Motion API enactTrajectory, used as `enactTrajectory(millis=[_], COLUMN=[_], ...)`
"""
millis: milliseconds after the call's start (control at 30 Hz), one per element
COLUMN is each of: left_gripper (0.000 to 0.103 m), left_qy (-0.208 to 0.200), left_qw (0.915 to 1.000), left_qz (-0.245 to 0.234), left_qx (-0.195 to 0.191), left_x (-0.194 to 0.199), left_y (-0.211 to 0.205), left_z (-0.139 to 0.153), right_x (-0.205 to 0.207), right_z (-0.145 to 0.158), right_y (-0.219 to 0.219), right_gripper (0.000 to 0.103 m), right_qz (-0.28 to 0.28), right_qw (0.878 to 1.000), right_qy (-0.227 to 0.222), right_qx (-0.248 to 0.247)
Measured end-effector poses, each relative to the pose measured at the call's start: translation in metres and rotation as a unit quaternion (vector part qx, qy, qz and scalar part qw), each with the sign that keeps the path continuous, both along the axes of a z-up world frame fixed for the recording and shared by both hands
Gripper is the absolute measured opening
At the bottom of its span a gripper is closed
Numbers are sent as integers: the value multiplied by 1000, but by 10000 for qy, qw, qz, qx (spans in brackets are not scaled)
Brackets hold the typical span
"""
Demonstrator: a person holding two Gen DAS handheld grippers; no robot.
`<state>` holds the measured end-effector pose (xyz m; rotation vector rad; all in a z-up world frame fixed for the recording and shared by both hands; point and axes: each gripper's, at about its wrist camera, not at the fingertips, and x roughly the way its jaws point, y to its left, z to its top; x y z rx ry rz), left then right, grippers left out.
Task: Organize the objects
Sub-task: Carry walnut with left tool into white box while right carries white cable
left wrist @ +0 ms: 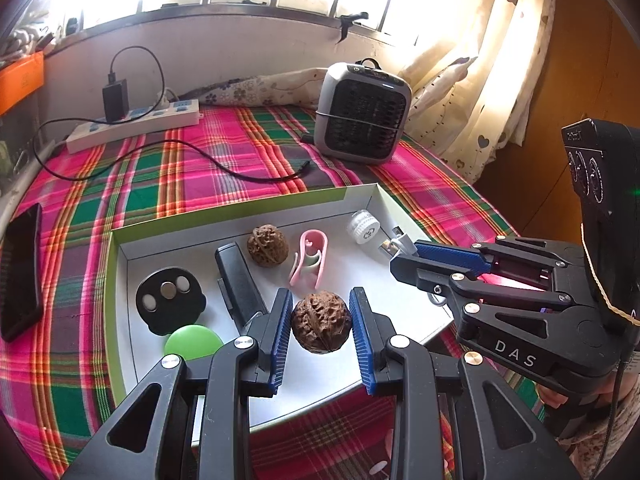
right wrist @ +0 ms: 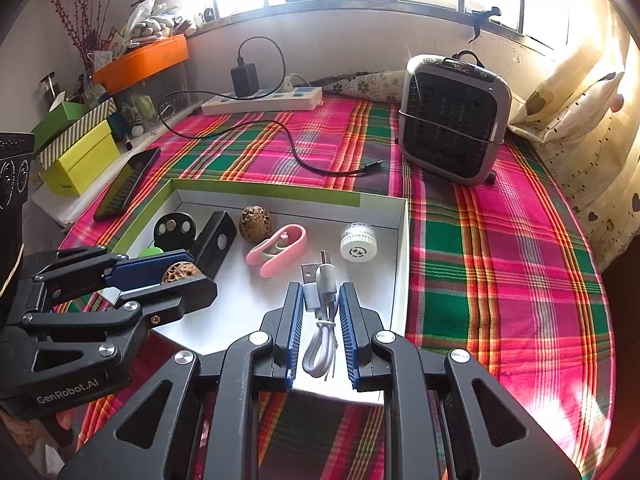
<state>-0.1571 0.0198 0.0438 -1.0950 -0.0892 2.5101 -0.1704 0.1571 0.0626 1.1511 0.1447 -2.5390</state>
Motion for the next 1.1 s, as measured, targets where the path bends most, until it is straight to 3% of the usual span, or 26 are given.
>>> enactTrajectory(millis=[667, 1100], left_gripper=[27, 27], left_qy=[-119, -181], left_qw=[9995, 9988], left_qz=[-110, -132], left_qx=[-281, -438], left_x=[-20, -27], left_y=[13, 20], left_z=[-15, -22], right_x=[-29, -34], right_z=[-23, -28], right_y=[-6, -8], right_gripper=[20, 20], right_qz=[109, 172], right_qw=[9994, 9991], right_qy=[-310, -230], right_qx=[128, 298])
